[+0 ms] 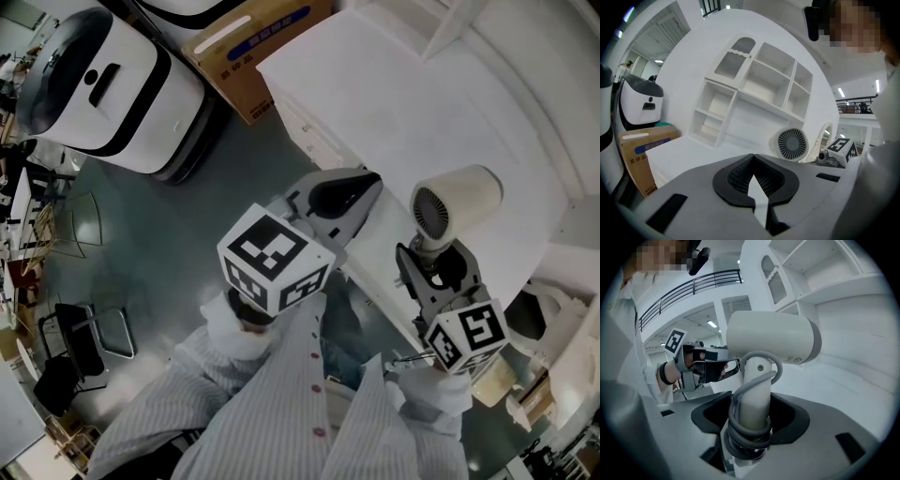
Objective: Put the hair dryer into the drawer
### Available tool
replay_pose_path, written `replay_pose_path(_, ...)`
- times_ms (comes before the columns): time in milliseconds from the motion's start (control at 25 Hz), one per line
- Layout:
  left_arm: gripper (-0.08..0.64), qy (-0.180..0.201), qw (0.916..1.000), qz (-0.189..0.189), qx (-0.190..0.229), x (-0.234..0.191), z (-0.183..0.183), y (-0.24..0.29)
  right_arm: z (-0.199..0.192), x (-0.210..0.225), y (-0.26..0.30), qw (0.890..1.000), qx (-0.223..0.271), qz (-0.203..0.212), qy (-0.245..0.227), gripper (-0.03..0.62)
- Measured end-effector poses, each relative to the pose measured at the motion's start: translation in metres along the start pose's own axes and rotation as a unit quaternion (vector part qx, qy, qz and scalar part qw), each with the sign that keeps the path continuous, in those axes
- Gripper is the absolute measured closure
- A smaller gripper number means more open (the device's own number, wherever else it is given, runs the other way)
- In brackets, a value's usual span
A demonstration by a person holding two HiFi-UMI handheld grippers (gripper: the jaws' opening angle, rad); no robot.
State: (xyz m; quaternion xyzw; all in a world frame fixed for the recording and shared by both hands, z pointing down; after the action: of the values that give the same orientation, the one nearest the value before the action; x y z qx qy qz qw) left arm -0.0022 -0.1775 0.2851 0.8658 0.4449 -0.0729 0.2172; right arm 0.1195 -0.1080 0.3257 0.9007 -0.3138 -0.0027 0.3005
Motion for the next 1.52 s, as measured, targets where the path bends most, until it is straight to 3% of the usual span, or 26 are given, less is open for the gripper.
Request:
replay_pose_path(200,0.551,-0.007,0.9995,0.0,-0.032,-0.012,-0.035,0.011,-0.047,0.002,0.029,0.999,-0.048,0.016,0.021,0.359)
replay_pose_path(600,0.551,-0.03,0.9967,0.001,-0.076,-0.032,-0.085,0.022,-0.117,-0.002,0.079,0.99,-0.134,0.032,-0.04,0.359)
replay_pose_path(960,0.551,-0.035,0.994,0.003,-0.104,-0.042,-0.131,0.033,-0.173,0.002,0.103,0.974,-0.199,0.051,-0.099,0.359)
replay_pose_path(1520,0.551,-0.052,0.9903,0.022,-0.126,-0.066,-0.18,0.051,-0.237,0.026,0.138,0.944,-0.287,0.087,-0.135,0.359)
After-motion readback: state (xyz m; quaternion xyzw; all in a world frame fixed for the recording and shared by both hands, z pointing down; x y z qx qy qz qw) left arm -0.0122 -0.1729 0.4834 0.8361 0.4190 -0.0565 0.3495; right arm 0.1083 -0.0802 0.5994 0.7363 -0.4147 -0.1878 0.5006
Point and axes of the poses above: the fingertips, and each gripper's own axes: y forward along the fingers, x to its right, z out of its top, the point moved 4 cm from there along -y, backward along the fingers, and after that the axes turned 5 degrees about -x, right-handed, at the moved point
